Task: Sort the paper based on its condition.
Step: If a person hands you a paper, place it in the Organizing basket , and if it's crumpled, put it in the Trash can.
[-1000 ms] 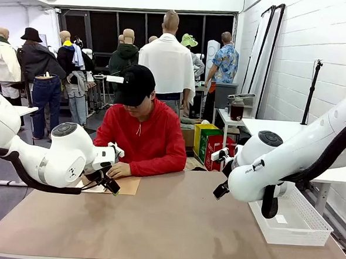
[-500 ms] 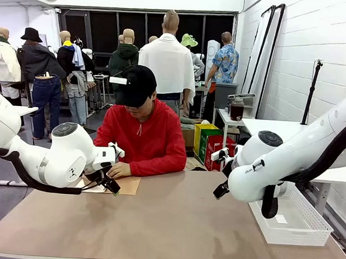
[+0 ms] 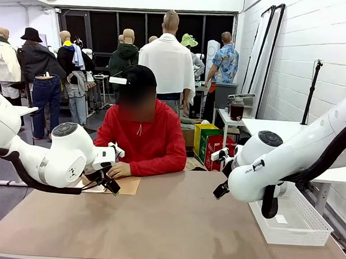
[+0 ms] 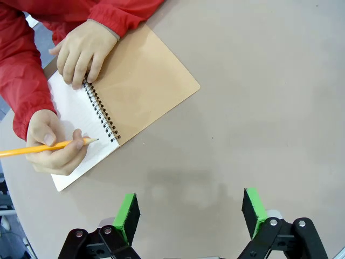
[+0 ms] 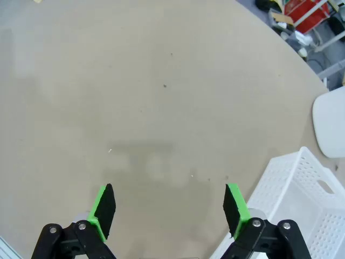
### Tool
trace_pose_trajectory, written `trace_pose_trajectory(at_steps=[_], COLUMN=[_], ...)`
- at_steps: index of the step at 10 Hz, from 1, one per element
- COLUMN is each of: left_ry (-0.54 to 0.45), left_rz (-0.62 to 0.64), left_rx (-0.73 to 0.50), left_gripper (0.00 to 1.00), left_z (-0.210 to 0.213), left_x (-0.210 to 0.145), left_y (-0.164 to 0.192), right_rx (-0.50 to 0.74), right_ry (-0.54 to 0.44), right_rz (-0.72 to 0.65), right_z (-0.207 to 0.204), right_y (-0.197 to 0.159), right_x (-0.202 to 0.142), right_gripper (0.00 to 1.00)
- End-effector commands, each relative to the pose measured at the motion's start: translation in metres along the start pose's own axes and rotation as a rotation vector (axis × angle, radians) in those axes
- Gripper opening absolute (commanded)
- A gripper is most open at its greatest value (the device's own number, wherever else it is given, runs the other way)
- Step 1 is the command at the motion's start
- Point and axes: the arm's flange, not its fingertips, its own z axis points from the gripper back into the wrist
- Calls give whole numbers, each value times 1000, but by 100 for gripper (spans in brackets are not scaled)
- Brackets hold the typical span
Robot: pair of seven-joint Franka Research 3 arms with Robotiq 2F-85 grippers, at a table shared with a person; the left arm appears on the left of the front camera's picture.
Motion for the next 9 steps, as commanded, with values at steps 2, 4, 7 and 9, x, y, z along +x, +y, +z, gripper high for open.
trace_pose_trajectory(at_steps=[2, 4, 7, 9], left_ry=[0, 0, -7, -49], left_rz=[2, 2, 5, 1], left_rx=[0, 0, 10, 25], left_gripper=[100, 100, 100, 100], left_z=[0, 0, 10, 41], left_x=[0, 0, 1, 10], left_y=[1, 1, -2, 0], right_rx=[0, 0, 11, 42], right_ry=[0, 0, -16, -59], right_rz=[-1, -1, 0, 3], right_z=[0, 0, 12, 43], right_y=[0, 0, 2, 1], right_x=[0, 0, 0, 9], right_gripper=[100, 100, 100, 100])
